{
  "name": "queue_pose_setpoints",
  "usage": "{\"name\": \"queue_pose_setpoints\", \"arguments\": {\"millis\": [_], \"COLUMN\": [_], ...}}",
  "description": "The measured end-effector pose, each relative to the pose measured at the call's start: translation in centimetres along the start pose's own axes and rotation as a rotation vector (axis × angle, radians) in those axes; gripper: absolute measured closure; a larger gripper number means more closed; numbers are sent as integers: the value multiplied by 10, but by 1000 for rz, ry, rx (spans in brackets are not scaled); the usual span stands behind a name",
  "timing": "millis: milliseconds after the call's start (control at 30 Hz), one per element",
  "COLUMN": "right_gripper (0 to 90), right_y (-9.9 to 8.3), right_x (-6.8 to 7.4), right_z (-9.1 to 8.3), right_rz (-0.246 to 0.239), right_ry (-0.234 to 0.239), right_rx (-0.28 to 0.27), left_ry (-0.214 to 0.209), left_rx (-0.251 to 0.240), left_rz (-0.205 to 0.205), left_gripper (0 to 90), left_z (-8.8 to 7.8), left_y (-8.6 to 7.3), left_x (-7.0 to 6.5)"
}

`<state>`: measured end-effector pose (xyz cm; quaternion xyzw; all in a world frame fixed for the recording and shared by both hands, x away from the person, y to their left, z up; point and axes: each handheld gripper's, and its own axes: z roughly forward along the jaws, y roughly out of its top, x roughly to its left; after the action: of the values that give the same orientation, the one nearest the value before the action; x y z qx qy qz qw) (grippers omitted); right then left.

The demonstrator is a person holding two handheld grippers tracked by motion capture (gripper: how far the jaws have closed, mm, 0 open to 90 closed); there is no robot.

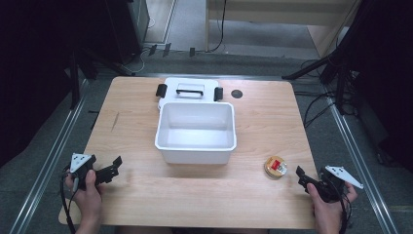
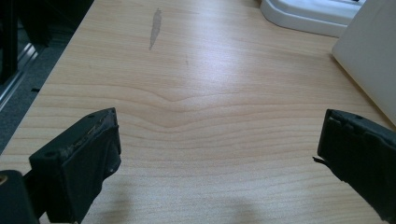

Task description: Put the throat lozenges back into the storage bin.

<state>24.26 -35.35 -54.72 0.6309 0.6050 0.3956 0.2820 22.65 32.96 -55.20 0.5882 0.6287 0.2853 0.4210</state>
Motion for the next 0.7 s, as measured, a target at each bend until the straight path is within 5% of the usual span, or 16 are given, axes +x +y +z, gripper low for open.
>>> {"name": "queue_pose_setpoints", "arguments": {"millis": [300, 467, 700], "right_gripper": [240, 294, 372], "right_y": [0, 4, 18], "right_x": [7, 22, 35], "right_z": [1, 5, 3], "right_rz": [-60, -187, -257], "right_ry": [-53, -4, 72], "right_rx": [-12, 30, 105], "left_ry": [-1, -1, -1], "left_rx": [-3, -1, 0], "left_rz": [-3, -7, -8], "left_gripper": [0, 0, 0], "left_z": [0, 0, 0], "left_y": [0, 0, 0], "left_x": [0, 0, 0]}}
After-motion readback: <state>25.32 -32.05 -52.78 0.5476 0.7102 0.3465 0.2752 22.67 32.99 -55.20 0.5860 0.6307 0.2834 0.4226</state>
